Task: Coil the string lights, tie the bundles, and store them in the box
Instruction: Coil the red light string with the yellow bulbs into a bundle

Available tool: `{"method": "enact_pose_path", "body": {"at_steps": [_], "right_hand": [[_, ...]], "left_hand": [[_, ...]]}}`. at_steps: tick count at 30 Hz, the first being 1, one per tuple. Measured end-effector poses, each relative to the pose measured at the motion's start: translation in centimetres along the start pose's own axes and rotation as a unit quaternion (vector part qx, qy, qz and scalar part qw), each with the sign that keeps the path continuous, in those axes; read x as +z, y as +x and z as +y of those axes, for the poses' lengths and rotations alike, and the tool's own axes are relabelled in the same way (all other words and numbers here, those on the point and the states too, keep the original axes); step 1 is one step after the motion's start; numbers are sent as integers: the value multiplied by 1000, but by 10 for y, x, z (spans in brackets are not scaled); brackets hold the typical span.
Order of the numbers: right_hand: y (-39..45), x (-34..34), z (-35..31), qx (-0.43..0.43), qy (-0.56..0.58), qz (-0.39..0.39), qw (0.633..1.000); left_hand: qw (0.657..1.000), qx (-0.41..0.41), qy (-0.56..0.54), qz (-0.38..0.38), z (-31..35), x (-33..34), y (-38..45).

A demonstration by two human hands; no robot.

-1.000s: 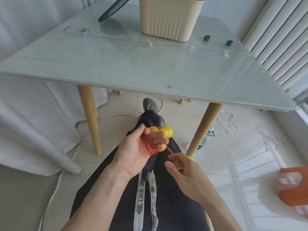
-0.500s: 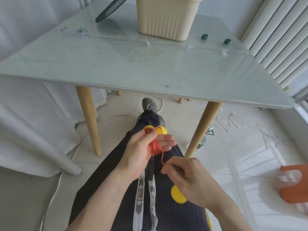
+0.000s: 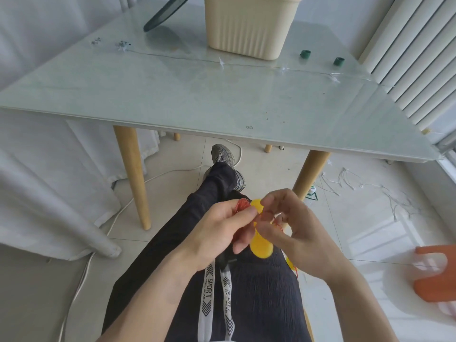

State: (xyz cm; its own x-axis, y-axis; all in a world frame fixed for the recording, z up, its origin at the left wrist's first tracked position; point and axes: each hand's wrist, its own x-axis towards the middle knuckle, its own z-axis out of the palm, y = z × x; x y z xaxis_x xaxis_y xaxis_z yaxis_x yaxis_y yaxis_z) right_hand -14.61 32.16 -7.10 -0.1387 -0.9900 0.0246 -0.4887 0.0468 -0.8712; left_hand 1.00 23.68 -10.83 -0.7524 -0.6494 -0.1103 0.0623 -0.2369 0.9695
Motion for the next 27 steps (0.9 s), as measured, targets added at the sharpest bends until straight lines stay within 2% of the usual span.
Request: {"method": "enact_pose_path", "body": {"at_steps": [5, 8, 10, 12, 15, 17, 20, 25, 27], "right_hand": [[-3, 7, 26, 42, 92, 16, 995], [-9, 13, 39, 71, 52, -11, 996], [-11, 20, 50, 91, 14, -43, 995], [-10, 26, 61, 102, -20, -42, 994], [-7, 28, 67, 93, -81, -6, 992], [-5, 27, 66, 99, -103, -8, 990], [-6, 22, 61, 117, -48, -10, 992], [-7, 5, 37, 96, 79, 116, 985], [-5, -4, 29, 86, 96, 151, 980]], "left_hand": [[991, -6, -129, 29, 0, -7, 2], [983, -15, -178, 48, 2, -9, 3], [981, -17, -187, 51, 5, -8, 3], [981, -17, -186, 45, 6, -7, 2], [986, -9, -165, 32, 4, -9, 1], [990, 2, -141, 24, 3, -12, 1], [997, 6, -81, -3, 4, -12, -1], [998, -1, 56, 24, -1, -10, -1], [996, -15, 88, 21, -1, -9, -1]]}}
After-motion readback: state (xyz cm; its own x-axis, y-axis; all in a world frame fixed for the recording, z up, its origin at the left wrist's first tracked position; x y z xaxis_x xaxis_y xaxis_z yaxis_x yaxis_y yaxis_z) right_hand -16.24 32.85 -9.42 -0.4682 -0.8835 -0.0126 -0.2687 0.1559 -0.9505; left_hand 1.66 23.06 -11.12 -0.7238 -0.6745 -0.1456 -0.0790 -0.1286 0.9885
